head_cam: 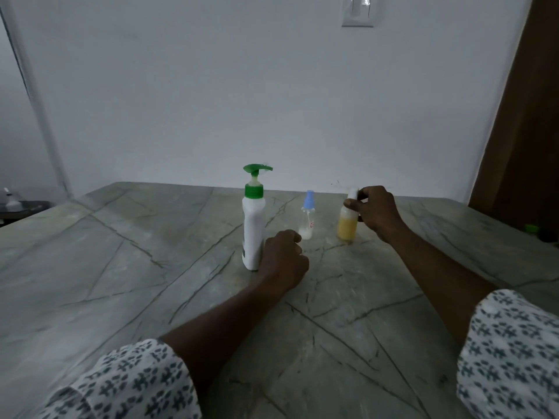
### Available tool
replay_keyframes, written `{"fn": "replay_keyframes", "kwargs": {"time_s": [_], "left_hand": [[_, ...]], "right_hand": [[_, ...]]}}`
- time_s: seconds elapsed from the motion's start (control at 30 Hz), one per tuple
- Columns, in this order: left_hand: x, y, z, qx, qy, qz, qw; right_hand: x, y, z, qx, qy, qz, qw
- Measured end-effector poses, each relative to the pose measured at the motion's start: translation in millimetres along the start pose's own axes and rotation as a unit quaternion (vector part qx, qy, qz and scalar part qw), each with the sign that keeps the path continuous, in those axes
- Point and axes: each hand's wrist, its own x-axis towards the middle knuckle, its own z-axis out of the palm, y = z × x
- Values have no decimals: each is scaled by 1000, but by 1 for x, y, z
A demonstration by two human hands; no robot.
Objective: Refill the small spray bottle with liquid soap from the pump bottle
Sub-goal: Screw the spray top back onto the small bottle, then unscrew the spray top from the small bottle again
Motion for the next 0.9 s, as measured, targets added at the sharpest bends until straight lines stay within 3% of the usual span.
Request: {"fn": "replay_keyframes", "kwargs": {"time_s": [0.33, 0.57, 0.63, 0.73, 0.8, 0.9], "left_hand": [[-1, 2, 0, 21, 3, 10, 1000], [-5, 8, -2, 42, 10, 44, 998], [-7, 9, -3, 45, 13, 48, 998], [-8, 10, -4, 43, 14, 44, 998], [-8, 10, -4, 39, 14, 41, 998], [-7, 11, -3, 38, 14, 43, 998]], "right_hand": [[4, 7, -1, -40, 10, -18, 999], [-2, 13, -4, -9, -29, 28, 999], [-5, 8, -7, -32, 20, 7, 999], [-15, -11, -4, -39, 159, -136, 977], [-20, -27, 6, -23, 119, -183, 976], [-23, -34, 36, -83, -54, -94, 991]]}}
